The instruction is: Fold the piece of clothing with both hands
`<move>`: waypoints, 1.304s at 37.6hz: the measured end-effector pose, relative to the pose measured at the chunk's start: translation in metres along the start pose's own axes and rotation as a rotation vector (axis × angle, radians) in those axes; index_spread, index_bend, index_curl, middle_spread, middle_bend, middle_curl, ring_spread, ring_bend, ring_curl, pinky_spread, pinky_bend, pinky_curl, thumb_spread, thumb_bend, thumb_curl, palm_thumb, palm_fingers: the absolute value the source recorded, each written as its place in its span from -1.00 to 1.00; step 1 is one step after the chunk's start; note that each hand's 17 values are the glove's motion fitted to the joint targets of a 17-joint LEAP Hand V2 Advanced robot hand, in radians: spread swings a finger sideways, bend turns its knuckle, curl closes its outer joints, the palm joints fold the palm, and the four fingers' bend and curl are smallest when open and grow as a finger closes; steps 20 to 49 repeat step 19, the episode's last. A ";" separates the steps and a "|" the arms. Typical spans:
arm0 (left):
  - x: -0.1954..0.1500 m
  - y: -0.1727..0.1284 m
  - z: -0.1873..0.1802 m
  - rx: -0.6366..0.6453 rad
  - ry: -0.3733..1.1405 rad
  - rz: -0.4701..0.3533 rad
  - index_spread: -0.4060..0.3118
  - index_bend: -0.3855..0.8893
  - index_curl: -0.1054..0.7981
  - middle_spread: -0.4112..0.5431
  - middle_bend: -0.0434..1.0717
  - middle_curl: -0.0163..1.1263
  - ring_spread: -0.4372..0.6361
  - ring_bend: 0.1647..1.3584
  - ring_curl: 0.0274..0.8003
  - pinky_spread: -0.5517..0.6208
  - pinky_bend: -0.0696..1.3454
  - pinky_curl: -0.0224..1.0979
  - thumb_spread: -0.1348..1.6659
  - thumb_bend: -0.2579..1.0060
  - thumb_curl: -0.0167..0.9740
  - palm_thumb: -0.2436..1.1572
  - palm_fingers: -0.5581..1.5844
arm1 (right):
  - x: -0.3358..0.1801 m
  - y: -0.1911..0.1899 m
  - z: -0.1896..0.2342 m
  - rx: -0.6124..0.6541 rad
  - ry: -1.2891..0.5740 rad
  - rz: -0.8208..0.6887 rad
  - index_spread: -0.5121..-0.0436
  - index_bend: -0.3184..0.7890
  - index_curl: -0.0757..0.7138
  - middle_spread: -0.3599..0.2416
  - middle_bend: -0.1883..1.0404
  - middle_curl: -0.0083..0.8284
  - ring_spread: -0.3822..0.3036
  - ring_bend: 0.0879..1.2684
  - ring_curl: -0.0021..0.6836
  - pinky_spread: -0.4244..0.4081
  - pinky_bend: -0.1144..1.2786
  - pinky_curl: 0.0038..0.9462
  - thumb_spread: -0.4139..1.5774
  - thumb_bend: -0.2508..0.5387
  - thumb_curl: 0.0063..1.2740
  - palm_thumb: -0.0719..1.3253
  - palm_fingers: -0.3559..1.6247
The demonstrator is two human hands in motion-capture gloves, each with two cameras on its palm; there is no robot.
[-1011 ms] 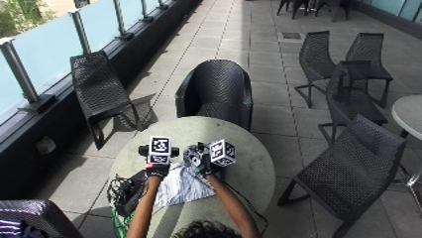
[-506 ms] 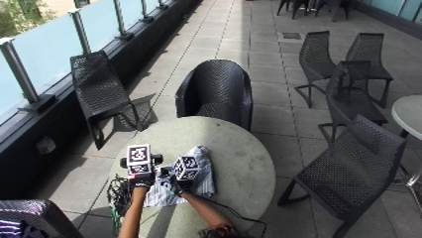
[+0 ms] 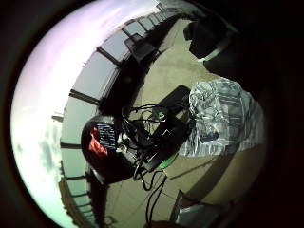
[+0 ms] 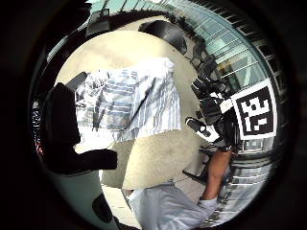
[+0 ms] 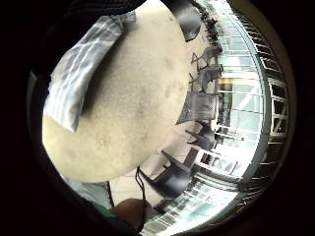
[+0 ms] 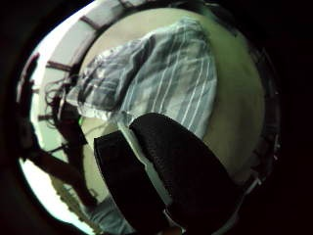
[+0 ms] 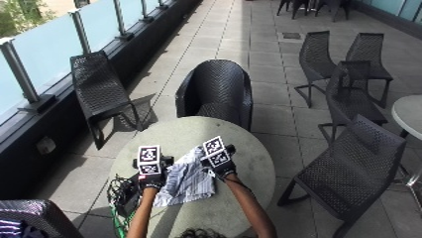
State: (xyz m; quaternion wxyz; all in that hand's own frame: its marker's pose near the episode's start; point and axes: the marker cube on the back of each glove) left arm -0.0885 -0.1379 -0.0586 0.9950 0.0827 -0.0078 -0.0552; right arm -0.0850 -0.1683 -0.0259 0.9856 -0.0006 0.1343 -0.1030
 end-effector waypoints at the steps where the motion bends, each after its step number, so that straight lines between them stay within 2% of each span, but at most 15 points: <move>1: 0.004 0.000 0.001 0.003 0.002 0.007 -0.09 -0.23 -0.07 -0.25 -0.63 -0.37 0.09 -0.37 -0.28 0.49 -0.06 -0.33 0.88 -0.26 -0.29 0.14 -0.07 | 0.014 0.003 -0.003 0.033 0.018 0.045 -0.31 -0.05 -0.16 -0.12 -0.21 0.04 0.05 -0.54 0.01 0.25 0.09 -0.16 0.49 -0.56 -0.50 -0.62 -0.46; 7: 0.024 -0.001 0.007 0.023 0.036 0.045 -0.06 -0.21 -0.10 -0.24 -0.61 -0.36 0.12 -0.35 -0.27 0.43 -0.02 -0.30 0.86 -0.30 -0.29 0.08 -0.09 | 0.067 0.016 -0.008 0.203 -0.040 0.209 -0.39 -0.08 -0.11 -0.10 -0.23 0.00 0.19 -0.65 -0.15 0.43 -0.08 -0.30 0.51 -0.50 -0.56 -0.77 -0.45; 12: 0.037 0.002 0.010 -0.021 0.020 0.055 -0.06 -0.20 -0.11 -0.23 -0.60 -0.36 0.13 -0.34 -0.27 0.43 -0.03 -0.31 0.85 -0.32 -0.29 0.05 -0.10 | 0.082 0.036 -0.011 0.183 -0.082 0.250 -0.44 -0.11 -0.08 -0.09 -0.26 -0.02 0.26 -0.68 -0.18 0.52 -0.13 -0.34 0.53 -0.45 -0.58 -0.81 -0.42; 19: 0.049 0.006 0.011 -0.027 0.019 0.068 -0.04 -0.21 -0.12 -0.23 -0.59 -0.35 0.14 -0.32 -0.26 0.46 -0.04 -0.32 0.84 -0.34 -0.28 0.04 -0.12 | 0.087 0.041 -0.005 0.216 -0.123 0.261 -0.46 -0.09 -0.03 -0.07 -0.30 -0.05 0.35 -0.74 -0.20 0.57 -0.20 -0.35 0.54 -0.42 -0.60 -0.83 -0.43; 49: 0.049 0.006 0.011 -0.027 0.019 0.068 -0.04 -0.21 -0.12 -0.23 -0.59 -0.35 0.14 -0.32 -0.26 0.46 -0.04 -0.32 0.84 -0.34 -0.28 0.04 -0.12 | 0.087 0.041 -0.005 0.216 -0.123 0.261 -0.46 -0.09 -0.03 -0.07 -0.30 -0.05 0.35 -0.74 -0.20 0.57 -0.20 -0.35 0.54 -0.42 -0.60 -0.83 -0.43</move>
